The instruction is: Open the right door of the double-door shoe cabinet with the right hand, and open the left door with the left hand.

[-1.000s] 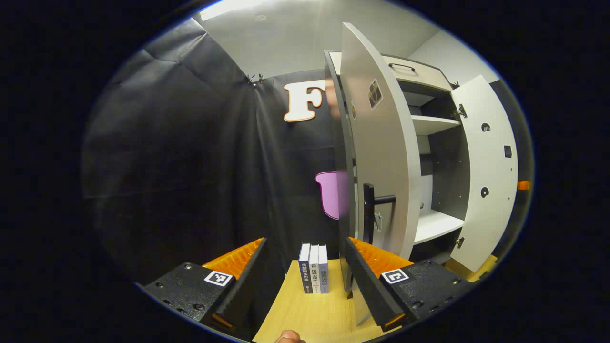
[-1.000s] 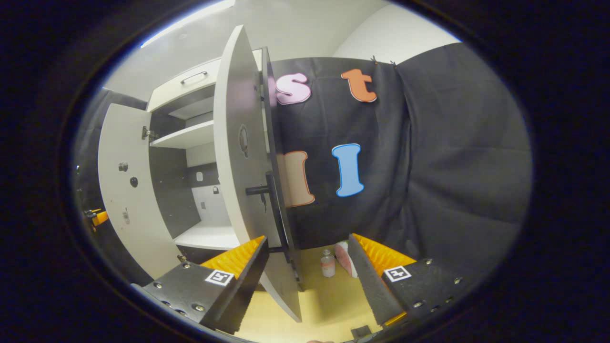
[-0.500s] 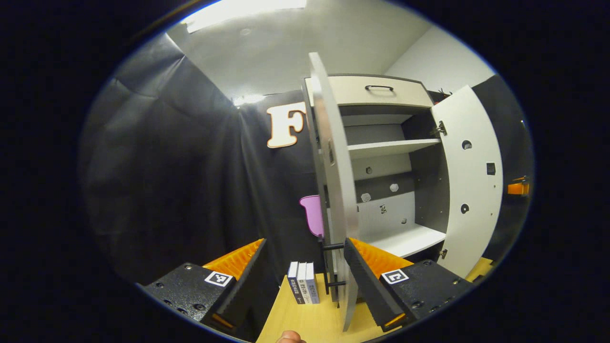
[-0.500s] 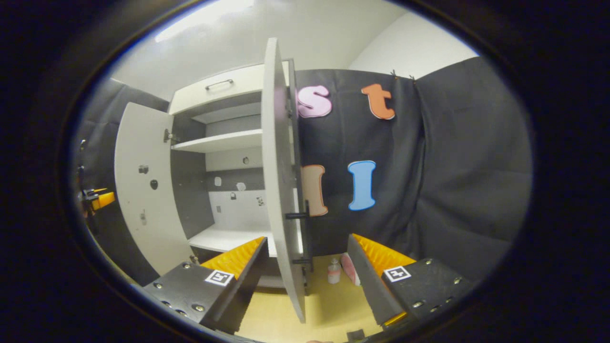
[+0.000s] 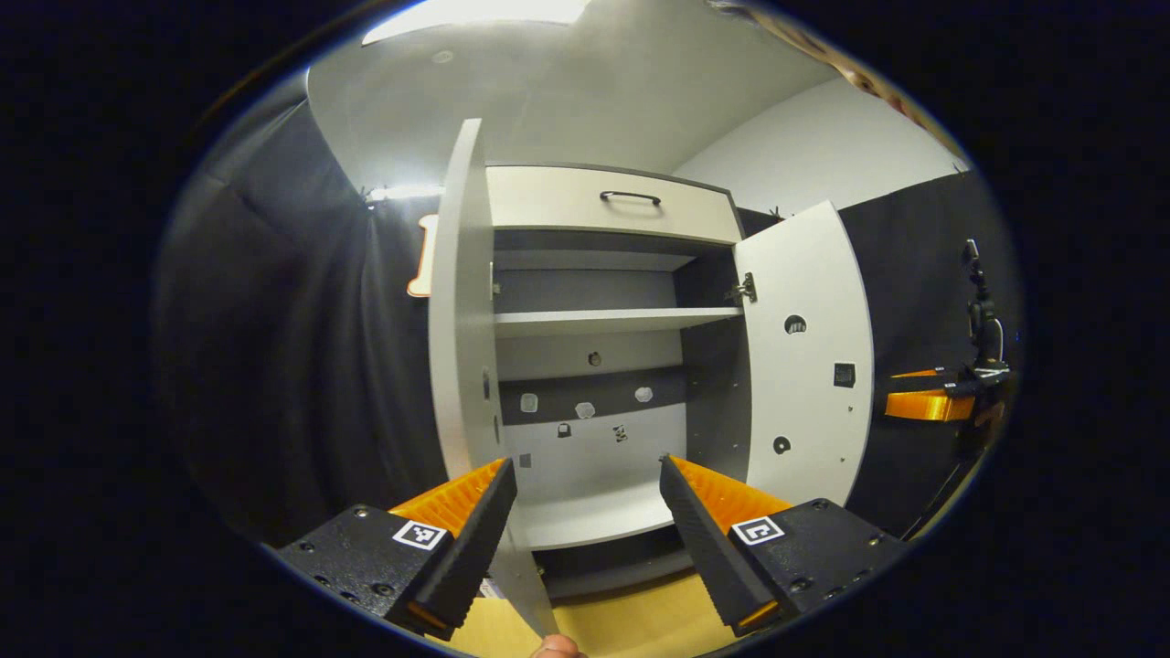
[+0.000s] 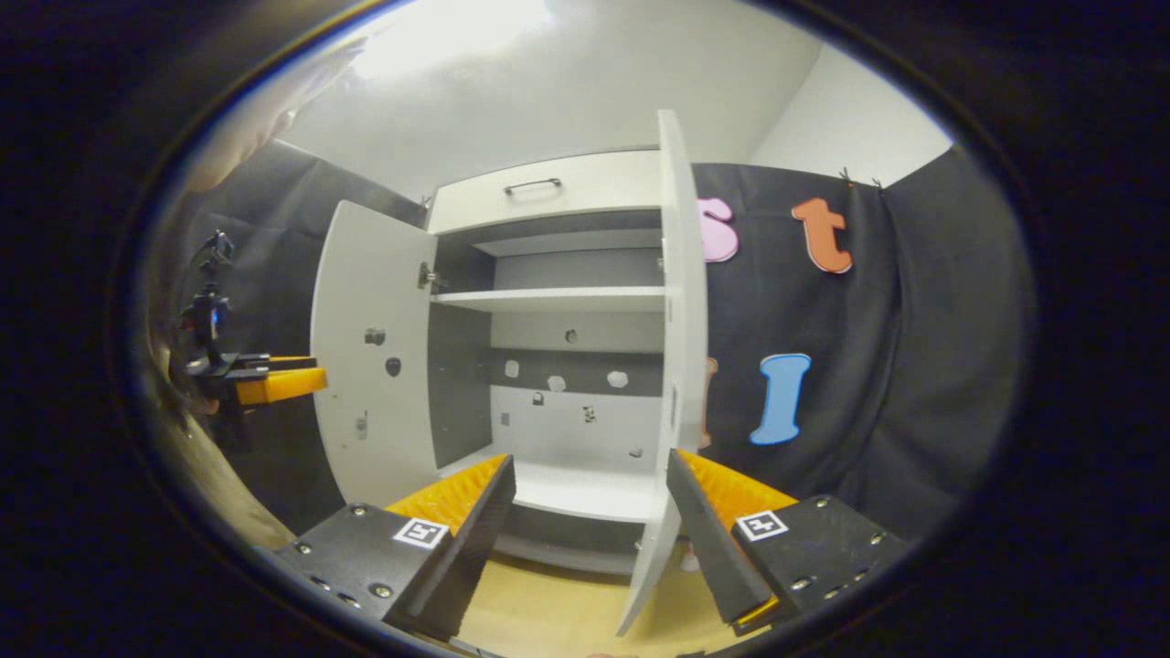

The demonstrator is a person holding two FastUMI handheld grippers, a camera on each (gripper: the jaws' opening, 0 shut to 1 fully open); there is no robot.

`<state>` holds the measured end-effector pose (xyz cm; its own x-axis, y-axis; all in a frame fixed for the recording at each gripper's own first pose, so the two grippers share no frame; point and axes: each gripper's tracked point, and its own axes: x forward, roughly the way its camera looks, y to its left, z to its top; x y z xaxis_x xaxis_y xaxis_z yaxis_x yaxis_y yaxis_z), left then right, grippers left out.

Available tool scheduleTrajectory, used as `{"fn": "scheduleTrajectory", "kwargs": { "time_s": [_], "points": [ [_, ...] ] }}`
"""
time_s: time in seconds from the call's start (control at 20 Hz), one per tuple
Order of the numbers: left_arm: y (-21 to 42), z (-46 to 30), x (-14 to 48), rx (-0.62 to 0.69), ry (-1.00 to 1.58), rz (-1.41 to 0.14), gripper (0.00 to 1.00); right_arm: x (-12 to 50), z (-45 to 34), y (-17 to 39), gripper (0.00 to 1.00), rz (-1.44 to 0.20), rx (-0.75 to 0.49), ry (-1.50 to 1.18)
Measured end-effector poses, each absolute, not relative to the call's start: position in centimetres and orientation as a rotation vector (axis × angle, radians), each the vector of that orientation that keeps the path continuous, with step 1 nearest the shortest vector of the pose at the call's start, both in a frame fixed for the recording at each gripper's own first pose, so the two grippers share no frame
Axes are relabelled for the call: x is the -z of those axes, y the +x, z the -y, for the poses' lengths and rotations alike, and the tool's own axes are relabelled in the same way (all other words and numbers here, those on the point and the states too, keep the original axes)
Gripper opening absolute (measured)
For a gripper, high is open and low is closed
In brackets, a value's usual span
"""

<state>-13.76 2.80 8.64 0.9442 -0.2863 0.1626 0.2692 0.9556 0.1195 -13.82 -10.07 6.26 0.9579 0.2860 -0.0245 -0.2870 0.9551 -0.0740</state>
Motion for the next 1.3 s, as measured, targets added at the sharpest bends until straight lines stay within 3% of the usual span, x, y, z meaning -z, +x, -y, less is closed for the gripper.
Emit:
{"fn": "scheduleTrajectory", "kwargs": {
  "time_s": [0.05, 0.1, 0.3, 0.55, 1.3],
  "points": [
    [-13.3, -2.0, -8.6, 0.301, 0.088, 0.179, 1.00, -6.3, 9.0, -13.6, 0.94, -0.008, -0.305, -0.080],
    [-12.8, -1.2, -8.7, 0.319, 0.076, 0.185, 1.00, -6.4, 8.3, -13.3, 0.98, 0.002, -0.314, -0.080],
    [-10.0, 1.4, -11.0, 0.322, 0.022, 0.238, 0.98, -8.5, 4.9, -10.4, 0.99, 0.065, -0.321, -0.013],
    [-7.0, 2.5, -12.3, 0.210, 0.143, 0.243, 0.99, -11.4, 2.3, -6.4, 0.98, 0.116, -0.262, 0.029],
    [-2.7, 4.0, -9.2, 0.138, -0.013, 0.132, 0.98, -8.6, 0.4, -2.6, 0.98, 0.074, -0.116, -0.091]
  ]
}}
